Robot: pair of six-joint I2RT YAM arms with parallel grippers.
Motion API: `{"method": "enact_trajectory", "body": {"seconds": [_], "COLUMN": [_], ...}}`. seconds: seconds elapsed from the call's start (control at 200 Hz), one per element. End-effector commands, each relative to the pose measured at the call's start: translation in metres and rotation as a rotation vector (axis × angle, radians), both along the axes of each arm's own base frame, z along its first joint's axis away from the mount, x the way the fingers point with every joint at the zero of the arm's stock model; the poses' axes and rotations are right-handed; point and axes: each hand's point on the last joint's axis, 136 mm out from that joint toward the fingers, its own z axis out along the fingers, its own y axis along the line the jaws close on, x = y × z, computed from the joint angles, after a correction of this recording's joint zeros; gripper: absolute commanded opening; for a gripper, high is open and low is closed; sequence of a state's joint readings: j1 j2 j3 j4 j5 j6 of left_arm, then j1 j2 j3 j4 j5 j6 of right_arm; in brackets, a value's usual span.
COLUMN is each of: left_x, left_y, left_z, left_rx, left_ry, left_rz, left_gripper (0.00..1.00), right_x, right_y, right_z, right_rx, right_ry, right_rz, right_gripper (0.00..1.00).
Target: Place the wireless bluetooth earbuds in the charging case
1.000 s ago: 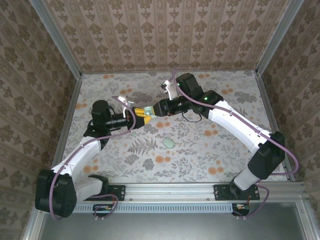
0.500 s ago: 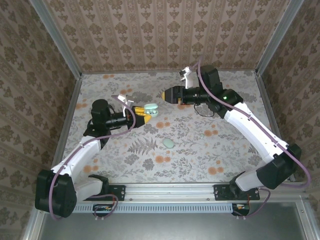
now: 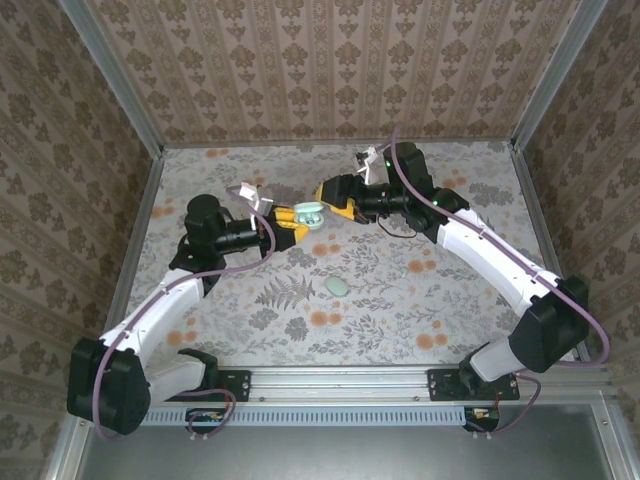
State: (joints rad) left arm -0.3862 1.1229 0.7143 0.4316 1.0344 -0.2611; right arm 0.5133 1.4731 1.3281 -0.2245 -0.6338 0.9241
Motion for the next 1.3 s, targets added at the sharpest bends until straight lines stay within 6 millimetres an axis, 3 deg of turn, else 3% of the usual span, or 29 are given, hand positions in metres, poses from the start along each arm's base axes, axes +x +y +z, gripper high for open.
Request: {"method": "enact_trajectory", "body": {"seconds": [0.0, 0.405, 0.77, 1.105, 1.295], "left_x": [0.001, 0.002, 0.013, 0.015, 0.013], "left_y": [-0.003, -0.009, -0.008, -0.008, -0.008], "left_z": [0.016, 0.016, 0.011, 0.006, 0.003], "left_rx": [-0.019, -0.017, -0.008, -0.006, 0.006], "left_ry": [-0.085, -0.099, -0.071, -0.036, -0.018], "left_rz": [-0.003, 0.011, 0.078, 0.096, 0.096], "left_gripper": [0.10, 0.10, 0.11, 0.11, 0.13], "right_x": [0.001, -0.012, -0.025, -0.038, -0.034], "right_y": [0.005, 0.016, 0.019, 0.038, 0.042], "right_z": [0.000, 0.000, 0.006, 0.018, 0.016], "right_rx": [0.072, 0.171, 0.216, 0.268, 0.271], "right_ry": [0.057, 0.120, 0.117, 0.094, 0.090], "right_rz": [-0.015, 0.008, 0.055, 0.168, 0.164], "right_gripper": [0.72, 0.72, 0.47, 0.51, 0.31]}}
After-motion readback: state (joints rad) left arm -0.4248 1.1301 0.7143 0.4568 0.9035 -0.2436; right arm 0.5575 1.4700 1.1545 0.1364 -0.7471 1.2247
